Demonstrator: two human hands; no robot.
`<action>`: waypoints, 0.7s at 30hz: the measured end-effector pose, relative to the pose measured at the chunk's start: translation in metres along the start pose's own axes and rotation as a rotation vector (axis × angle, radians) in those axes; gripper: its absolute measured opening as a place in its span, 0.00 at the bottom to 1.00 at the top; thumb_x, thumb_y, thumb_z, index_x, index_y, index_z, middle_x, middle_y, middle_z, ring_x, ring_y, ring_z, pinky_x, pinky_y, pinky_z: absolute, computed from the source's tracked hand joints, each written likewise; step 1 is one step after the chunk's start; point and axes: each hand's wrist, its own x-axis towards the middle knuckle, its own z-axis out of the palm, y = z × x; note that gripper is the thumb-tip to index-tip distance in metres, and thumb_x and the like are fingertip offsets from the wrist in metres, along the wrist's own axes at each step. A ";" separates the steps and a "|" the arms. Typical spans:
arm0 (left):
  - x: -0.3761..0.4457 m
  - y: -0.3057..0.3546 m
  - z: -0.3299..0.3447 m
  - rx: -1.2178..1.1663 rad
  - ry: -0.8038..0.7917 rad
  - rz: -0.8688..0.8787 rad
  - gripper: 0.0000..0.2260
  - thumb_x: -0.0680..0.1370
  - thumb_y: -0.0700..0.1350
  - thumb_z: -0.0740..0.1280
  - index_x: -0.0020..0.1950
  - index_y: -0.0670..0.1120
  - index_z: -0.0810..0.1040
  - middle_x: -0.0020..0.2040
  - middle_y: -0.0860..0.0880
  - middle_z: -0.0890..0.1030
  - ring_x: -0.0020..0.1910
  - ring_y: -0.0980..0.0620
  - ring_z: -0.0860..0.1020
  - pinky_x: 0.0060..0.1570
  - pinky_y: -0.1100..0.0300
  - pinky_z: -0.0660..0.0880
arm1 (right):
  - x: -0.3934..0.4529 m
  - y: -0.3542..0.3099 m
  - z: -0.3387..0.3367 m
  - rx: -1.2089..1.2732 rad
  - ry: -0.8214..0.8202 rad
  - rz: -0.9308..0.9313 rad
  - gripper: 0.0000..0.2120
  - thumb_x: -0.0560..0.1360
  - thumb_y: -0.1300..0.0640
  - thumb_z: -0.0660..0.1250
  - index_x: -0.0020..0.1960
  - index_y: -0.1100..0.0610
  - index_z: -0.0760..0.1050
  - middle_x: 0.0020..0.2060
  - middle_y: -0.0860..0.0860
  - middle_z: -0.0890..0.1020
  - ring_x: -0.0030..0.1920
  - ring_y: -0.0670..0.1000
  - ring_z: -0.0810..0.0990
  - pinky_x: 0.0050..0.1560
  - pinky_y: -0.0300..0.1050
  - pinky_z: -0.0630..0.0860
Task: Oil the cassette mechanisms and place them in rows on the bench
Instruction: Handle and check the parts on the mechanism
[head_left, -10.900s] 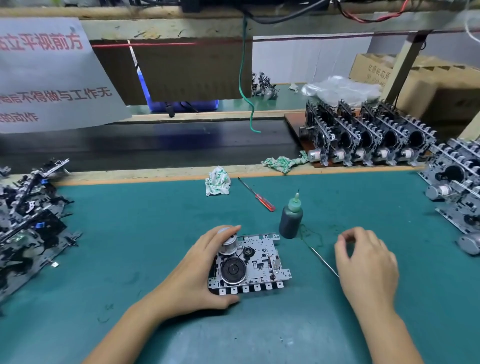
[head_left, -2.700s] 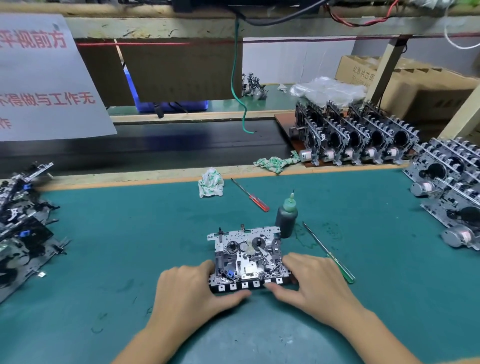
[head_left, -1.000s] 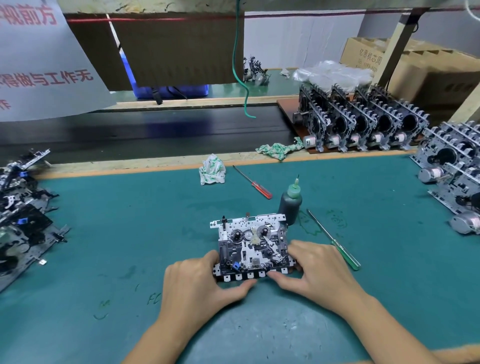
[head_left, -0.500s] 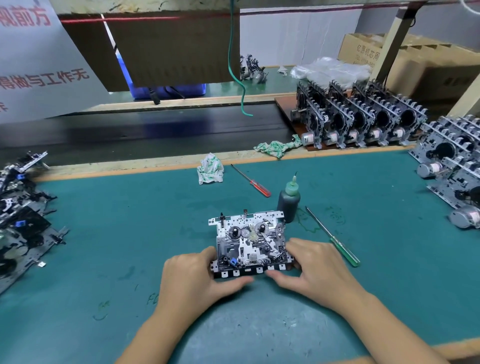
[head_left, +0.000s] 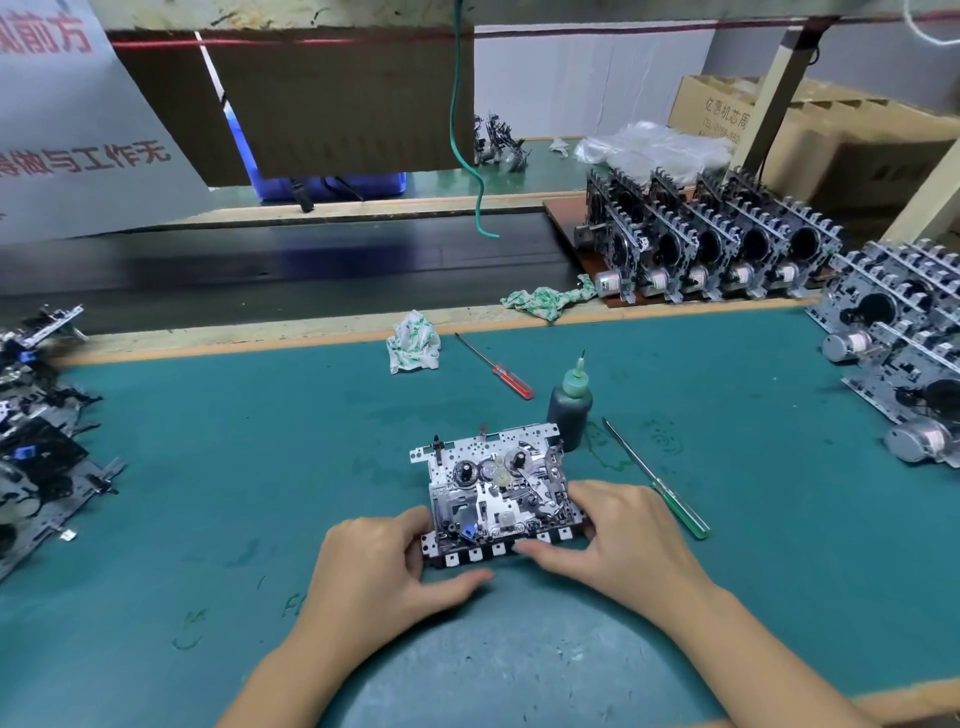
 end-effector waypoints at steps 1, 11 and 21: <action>0.000 0.001 0.000 0.013 -0.007 -0.010 0.20 0.59 0.72 0.62 0.27 0.57 0.63 0.17 0.56 0.63 0.22 0.56 0.69 0.26 0.65 0.64 | -0.001 0.002 -0.001 0.019 -0.025 -0.028 0.26 0.64 0.28 0.57 0.33 0.52 0.66 0.25 0.42 0.62 0.29 0.47 0.64 0.32 0.42 0.59; -0.001 -0.003 0.000 -0.003 -0.045 0.001 0.25 0.59 0.71 0.64 0.29 0.48 0.71 0.18 0.57 0.64 0.20 0.61 0.65 0.26 0.68 0.64 | -0.002 0.008 -0.007 0.075 -0.046 -0.119 0.23 0.66 0.30 0.62 0.31 0.45 0.55 0.25 0.39 0.60 0.28 0.45 0.63 0.30 0.39 0.57; -0.003 0.006 -0.001 0.100 0.066 0.082 0.21 0.60 0.71 0.65 0.30 0.58 0.59 0.18 0.53 0.66 0.18 0.57 0.68 0.19 0.64 0.68 | -0.001 0.005 -0.003 0.010 -0.082 -0.054 0.23 0.64 0.26 0.56 0.32 0.46 0.62 0.26 0.42 0.65 0.30 0.46 0.65 0.33 0.43 0.61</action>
